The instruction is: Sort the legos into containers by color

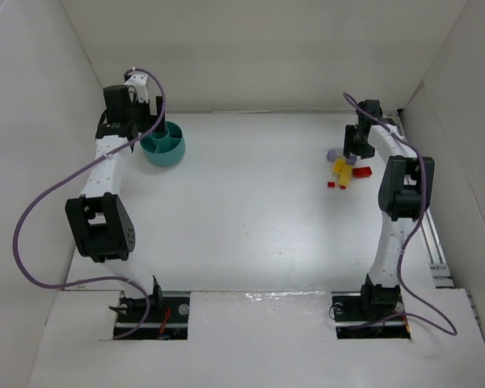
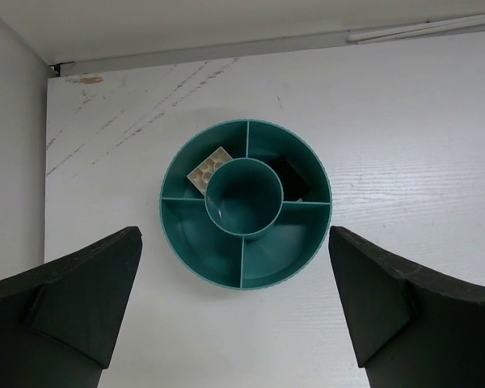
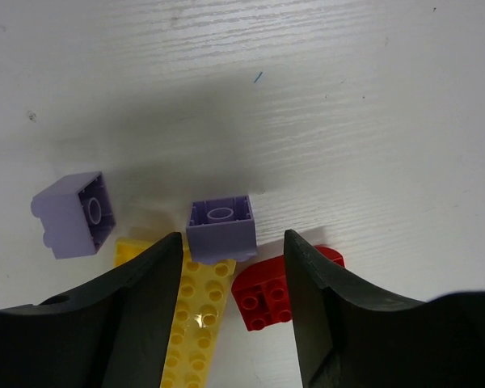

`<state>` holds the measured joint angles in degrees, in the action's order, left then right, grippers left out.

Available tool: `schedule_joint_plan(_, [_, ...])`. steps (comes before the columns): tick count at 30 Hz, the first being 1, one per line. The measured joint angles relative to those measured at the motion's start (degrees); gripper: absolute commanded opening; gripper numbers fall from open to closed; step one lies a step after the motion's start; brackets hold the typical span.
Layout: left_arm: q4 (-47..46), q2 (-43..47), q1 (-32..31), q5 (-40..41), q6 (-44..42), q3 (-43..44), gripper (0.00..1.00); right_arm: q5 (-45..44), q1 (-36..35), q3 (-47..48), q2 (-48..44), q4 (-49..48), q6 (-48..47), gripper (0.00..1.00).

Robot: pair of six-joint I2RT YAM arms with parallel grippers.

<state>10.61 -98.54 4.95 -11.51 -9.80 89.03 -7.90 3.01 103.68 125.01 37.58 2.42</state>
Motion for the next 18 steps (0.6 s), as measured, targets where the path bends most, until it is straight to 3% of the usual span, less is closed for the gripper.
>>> schedule_joint_plan(6, [0.04, 0.0, 0.0, 0.0, 0.02, 0.0, 1.0, 0.31, 0.15, 0.0, 1.09, 0.81, -0.09, 0.49])
schedule_joint_plan(13, [0.44, 0.0, 0.0, -0.24, 0.04, 0.0, 1.0, 1.05, 0.42, 0.0, 1.29, 1.05, -0.52, 0.25])
schedule_joint_plan(18, [-1.27, 0.37, 0.24, -4.15, 0.33, -2.36, 1.0, 4.52, 0.44, 0.76, 1.27, 2.73, -0.55, 0.21])
